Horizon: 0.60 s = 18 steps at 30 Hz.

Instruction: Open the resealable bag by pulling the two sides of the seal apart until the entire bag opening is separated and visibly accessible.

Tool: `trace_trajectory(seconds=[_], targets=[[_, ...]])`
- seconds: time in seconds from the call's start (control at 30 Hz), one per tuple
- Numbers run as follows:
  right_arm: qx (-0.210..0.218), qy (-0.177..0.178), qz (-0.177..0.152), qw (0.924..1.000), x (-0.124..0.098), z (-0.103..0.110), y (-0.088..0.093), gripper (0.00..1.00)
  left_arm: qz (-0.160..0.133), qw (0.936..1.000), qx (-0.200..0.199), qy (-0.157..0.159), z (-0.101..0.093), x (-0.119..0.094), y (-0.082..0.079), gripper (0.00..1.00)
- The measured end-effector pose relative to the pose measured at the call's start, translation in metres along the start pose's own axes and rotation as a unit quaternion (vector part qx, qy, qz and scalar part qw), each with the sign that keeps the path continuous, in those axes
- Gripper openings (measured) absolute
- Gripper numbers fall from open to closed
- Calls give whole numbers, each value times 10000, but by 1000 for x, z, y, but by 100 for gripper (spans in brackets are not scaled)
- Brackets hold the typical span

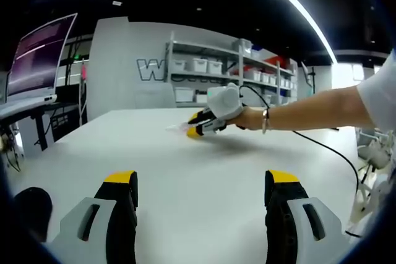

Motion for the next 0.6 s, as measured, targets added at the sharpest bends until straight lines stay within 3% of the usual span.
trace_trajectory(seconds=[0.4, 0.6], targets=[[62, -93, -29, 9999, 10, 3, 4, 1, 36, 10000, -46, 0, 3, 1, 5, 83], [210, -108, -65, 9997, 12, -2, 6, 0, 45, 10000, -54, -30, 5, 1, 6, 83]])
Point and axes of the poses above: the point that each gripper's makers call its tool centre point, and the gripper's own axes: x roughly forward along the fingers, z roughly to its left, y roughly out of its underside, the point moved 4 cm from there along -x, roughly backward along the fingers, and after that the axes turned 6 degrees about -y, right-handed, at the moved point
